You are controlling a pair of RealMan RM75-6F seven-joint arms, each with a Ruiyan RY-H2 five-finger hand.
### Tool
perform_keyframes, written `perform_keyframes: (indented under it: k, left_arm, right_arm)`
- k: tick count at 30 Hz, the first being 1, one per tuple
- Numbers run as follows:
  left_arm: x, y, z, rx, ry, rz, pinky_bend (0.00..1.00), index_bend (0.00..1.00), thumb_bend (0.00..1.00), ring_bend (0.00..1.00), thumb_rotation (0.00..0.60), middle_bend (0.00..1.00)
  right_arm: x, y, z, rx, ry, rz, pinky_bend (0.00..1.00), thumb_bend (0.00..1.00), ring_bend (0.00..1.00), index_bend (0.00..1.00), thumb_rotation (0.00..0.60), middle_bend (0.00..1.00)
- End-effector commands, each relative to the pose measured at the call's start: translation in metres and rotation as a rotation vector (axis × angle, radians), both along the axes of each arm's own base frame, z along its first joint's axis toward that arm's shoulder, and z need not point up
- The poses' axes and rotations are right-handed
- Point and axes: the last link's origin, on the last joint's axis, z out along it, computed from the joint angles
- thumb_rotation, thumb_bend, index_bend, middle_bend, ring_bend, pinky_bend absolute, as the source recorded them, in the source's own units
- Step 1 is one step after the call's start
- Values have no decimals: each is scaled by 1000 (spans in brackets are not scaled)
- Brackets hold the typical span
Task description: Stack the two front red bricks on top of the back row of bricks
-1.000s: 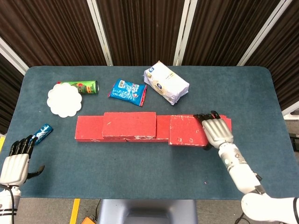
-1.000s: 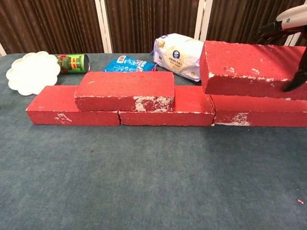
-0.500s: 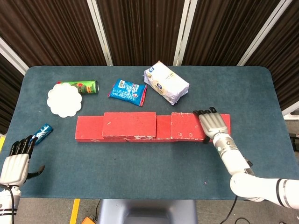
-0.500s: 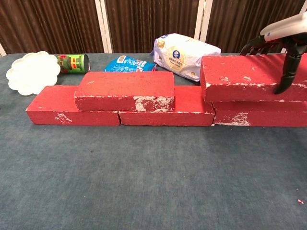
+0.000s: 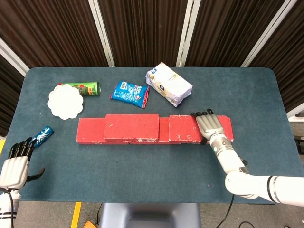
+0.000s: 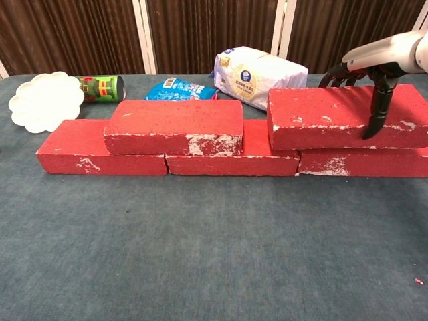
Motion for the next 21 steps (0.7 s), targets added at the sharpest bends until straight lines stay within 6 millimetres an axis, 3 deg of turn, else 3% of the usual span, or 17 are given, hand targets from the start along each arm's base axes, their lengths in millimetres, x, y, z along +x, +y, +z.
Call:
perform_keyframes:
  k: [1, 21]
  left_arm:
    - [0, 0, 0, -2, 0, -1, 59, 0, 231, 0, 600, 0]
    - [0, 0, 1, 3, 0, -1, 60, 0, 231, 0, 600, 0]
  right_arm:
    - [-1, -2, -4, 2, -1, -4, 0, 176, 265, 274, 600, 322]
    - [15, -17, -26, -7, -30, 4, 0, 176, 260, 275, 600, 322]
